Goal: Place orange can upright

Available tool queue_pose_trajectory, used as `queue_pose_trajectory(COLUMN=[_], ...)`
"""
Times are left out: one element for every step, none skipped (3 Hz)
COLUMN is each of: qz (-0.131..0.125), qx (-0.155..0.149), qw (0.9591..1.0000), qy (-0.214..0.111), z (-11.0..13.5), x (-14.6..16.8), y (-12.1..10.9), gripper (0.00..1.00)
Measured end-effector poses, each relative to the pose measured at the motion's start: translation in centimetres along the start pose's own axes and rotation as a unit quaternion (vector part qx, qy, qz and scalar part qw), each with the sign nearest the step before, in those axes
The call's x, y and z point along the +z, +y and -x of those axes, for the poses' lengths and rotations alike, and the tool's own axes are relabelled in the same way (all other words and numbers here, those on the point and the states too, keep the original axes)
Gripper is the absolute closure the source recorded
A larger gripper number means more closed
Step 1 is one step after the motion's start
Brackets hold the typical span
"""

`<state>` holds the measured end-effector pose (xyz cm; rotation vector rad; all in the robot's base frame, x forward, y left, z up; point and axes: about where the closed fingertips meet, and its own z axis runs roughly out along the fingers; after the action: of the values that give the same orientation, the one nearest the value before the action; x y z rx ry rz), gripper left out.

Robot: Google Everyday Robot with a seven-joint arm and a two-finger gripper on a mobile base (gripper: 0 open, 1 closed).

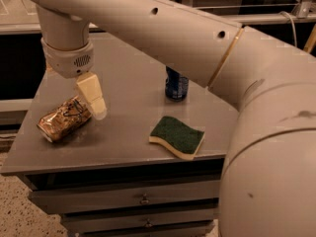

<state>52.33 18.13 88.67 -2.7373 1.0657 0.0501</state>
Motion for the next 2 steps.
queue_pose_trajectory(qz=[0.017, 0.039], qx=[0.002, 0.012], qw=[0.9998, 0.9991], qy=[-0.008, -0.012], z=[1.4, 3.6], x=[1.9, 4.0], y=[-1.8, -4.2], gripper=[0.0, 0.0])
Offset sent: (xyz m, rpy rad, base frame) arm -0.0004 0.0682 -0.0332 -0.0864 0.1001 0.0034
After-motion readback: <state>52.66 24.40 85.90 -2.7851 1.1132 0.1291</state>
